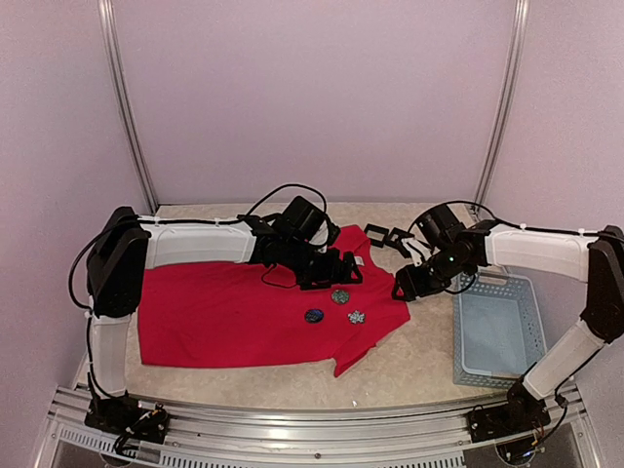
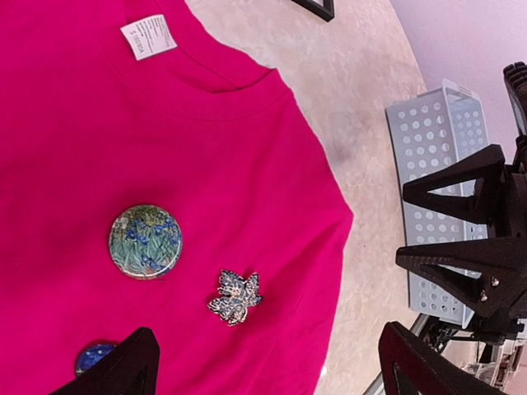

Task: Remove the brooch from the garment
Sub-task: Smooth out the flattened clothing at the center of the board, then pick up the flattened clothing from the center of the board.

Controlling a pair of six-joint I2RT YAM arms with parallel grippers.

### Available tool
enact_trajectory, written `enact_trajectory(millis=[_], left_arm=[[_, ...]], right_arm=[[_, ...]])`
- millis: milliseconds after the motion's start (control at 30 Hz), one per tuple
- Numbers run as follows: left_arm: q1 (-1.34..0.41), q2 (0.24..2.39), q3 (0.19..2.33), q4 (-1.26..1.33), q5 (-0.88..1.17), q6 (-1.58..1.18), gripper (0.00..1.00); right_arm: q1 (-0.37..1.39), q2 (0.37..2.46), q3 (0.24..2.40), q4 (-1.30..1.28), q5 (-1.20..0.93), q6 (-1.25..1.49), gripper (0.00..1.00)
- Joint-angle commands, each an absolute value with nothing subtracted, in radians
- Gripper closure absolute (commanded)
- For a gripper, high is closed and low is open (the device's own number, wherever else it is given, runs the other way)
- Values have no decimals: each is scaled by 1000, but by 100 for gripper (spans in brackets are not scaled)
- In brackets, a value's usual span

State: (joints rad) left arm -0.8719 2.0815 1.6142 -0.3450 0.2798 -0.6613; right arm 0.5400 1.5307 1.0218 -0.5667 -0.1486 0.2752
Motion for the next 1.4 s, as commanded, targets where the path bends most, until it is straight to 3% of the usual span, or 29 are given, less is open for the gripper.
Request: enact_trajectory(millis=[0, 367, 633, 1067, 1367], left_arm=[[-870, 2117, 1587, -253, 374, -645, 13], [-865, 2158, 1556, -225, 403, -688, 26], [-867, 2169, 1543, -238, 392, -709, 34], [-870, 2206, 1545, -229, 415, -716, 36], [-870, 2231, 1561, -268, 406, -733, 40]], right_arm=[[545, 1583, 1049, -528, -263, 275, 49], [562, 1740, 1111, -475, -373, 289, 71], [599, 1823, 1152, -471, -371, 283, 74], [623, 1897, 1169, -444, -370, 303, 74], [623, 1930, 1173, -433, -376, 304, 79]])
